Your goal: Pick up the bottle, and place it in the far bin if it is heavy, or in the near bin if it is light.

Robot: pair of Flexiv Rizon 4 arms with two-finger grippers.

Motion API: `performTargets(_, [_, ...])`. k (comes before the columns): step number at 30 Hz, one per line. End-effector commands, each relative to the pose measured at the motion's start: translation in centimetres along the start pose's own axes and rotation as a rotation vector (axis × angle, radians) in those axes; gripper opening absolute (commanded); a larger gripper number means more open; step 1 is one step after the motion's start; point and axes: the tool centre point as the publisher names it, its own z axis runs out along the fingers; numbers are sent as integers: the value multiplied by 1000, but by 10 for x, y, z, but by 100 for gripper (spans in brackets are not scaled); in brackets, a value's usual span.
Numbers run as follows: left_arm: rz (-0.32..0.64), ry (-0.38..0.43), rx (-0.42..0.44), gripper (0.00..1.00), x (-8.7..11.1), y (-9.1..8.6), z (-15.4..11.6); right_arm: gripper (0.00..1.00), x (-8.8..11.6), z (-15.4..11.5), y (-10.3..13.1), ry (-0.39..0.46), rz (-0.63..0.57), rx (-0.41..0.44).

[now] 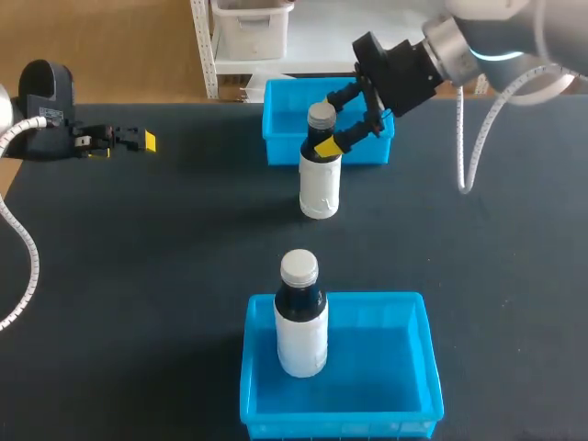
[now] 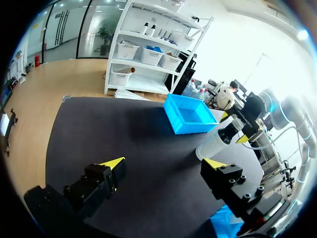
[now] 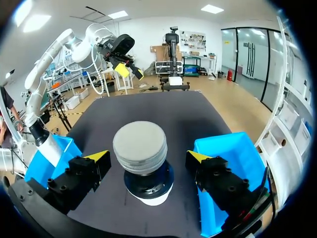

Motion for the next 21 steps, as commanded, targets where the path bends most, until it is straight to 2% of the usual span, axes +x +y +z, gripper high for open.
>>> performTargets(1, [0,0,0,100,0,0,0,100,-1,3,-2,5,3,-2])
performTargets(5, [0,0,0,100,0,0,0,100,-1,5,-2,8,5,-3])
performTargets(10, [0,0,0,100,0,0,0,82,1,5,-3,13,8,-4])
performTargets(17, [0,0,0,100,0,0,0,62,2,6,-3,20,8,-7])
performTargets(19, [0,0,0,100,0,0,0,50,3,6,-4,20,8,-7])
performTargets(21, [0,0,0,100,0,0,0,44,3,6,-4,22,9,-7])
